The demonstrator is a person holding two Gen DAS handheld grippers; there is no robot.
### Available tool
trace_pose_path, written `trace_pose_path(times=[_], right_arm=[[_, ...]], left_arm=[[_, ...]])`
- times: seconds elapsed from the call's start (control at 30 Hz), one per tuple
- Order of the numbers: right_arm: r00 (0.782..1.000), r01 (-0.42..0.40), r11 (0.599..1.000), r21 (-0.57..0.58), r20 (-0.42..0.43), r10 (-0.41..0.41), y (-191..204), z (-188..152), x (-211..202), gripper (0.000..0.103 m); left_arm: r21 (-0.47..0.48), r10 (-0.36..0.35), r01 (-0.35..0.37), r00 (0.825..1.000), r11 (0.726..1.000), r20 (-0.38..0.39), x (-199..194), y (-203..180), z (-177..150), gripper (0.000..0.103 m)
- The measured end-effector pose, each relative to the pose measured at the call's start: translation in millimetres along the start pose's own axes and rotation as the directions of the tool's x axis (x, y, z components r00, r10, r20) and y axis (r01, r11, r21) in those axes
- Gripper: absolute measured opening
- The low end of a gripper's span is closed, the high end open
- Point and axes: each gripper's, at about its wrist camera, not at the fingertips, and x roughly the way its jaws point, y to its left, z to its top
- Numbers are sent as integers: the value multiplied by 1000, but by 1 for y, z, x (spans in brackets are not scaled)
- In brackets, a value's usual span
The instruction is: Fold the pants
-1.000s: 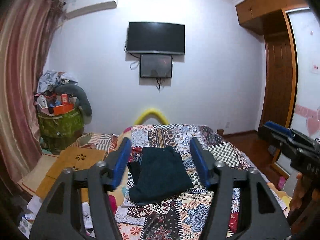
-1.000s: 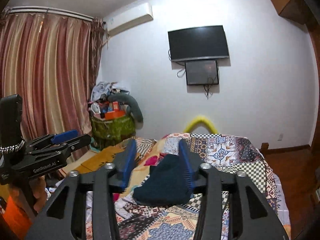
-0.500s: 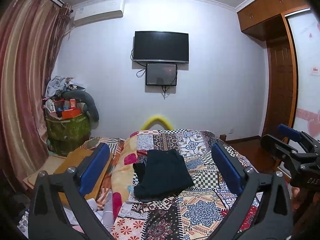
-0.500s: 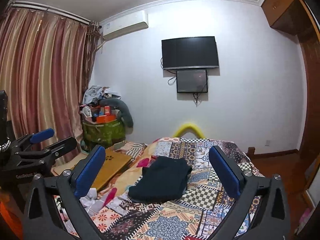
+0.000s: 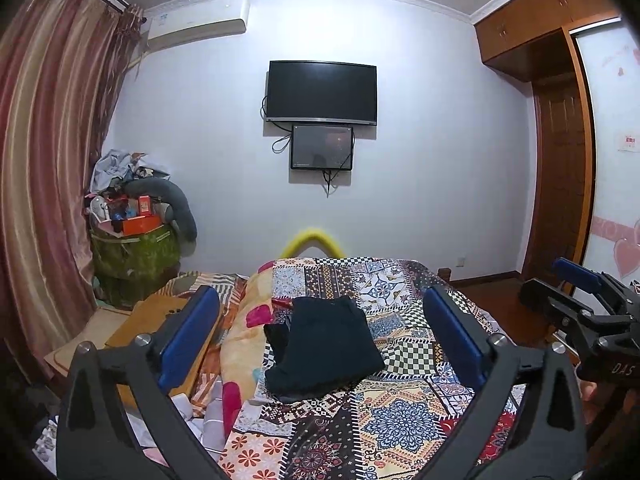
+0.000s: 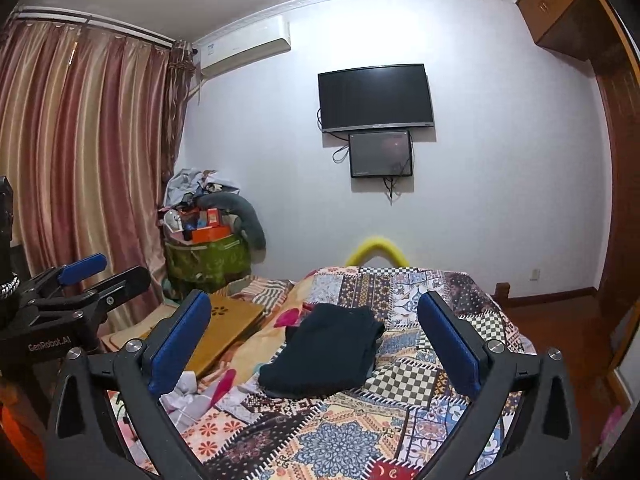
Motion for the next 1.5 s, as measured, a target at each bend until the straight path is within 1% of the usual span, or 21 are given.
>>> trace_pose_path(times=[0.43, 1.13, 1.5], right_arm=[[1000, 8, 1000, 10, -9, -8, -1, -2, -2, 103], [1000, 19, 999, 32, -22, -18, -3, 2, -5, 103], [1000, 24, 999, 34, -18, -24, -4, 3, -8, 103]], left_arm=[[-6, -11, 11, 1000, 1000, -21, 8, 0, -5, 103], [39, -38, 39, 999, 998, -30, 12, -10, -7, 103], [28, -43, 44, 998, 999, -36, 12, -9, -7, 103]])
